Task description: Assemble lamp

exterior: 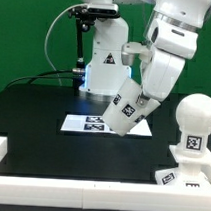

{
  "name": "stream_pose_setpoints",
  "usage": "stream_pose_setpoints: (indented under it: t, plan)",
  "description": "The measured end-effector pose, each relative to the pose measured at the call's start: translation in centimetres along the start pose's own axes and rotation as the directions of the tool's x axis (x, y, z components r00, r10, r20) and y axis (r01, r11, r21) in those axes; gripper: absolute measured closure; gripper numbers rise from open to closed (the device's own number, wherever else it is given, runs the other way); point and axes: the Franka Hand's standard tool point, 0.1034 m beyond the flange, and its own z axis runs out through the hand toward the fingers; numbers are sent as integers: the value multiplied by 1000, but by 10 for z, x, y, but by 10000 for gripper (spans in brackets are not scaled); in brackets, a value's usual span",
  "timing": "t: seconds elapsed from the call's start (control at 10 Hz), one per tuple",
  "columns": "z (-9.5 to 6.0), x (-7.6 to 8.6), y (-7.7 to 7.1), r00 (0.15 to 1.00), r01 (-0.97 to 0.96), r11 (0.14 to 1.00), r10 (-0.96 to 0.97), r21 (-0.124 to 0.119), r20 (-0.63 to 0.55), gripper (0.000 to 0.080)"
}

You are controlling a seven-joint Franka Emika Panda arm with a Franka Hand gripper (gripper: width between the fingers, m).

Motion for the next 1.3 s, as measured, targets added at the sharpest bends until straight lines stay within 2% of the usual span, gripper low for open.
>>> stream_pose_setpoints:
  t: [0.2, 0.5, 0.9, 1.0, 1.1, 1.3]
  plan:
    - [1, 0, -2, 1000, -18, 1000, 18, 4, 18, 758]
    - [4, 11, -12, 981, -20, 999, 14, 33, 195, 758]
    - [11, 22, -24, 921, -12, 996, -22, 83, 388, 758]
    - [14, 24, -23, 908, 29, 996, -63, 88, 414, 758]
    - [16, 19, -20, 888, 88, 993, -114, 80, 446, 758]
    - [22, 11, -22, 844, 141, 982, -187, 128, 503, 758]
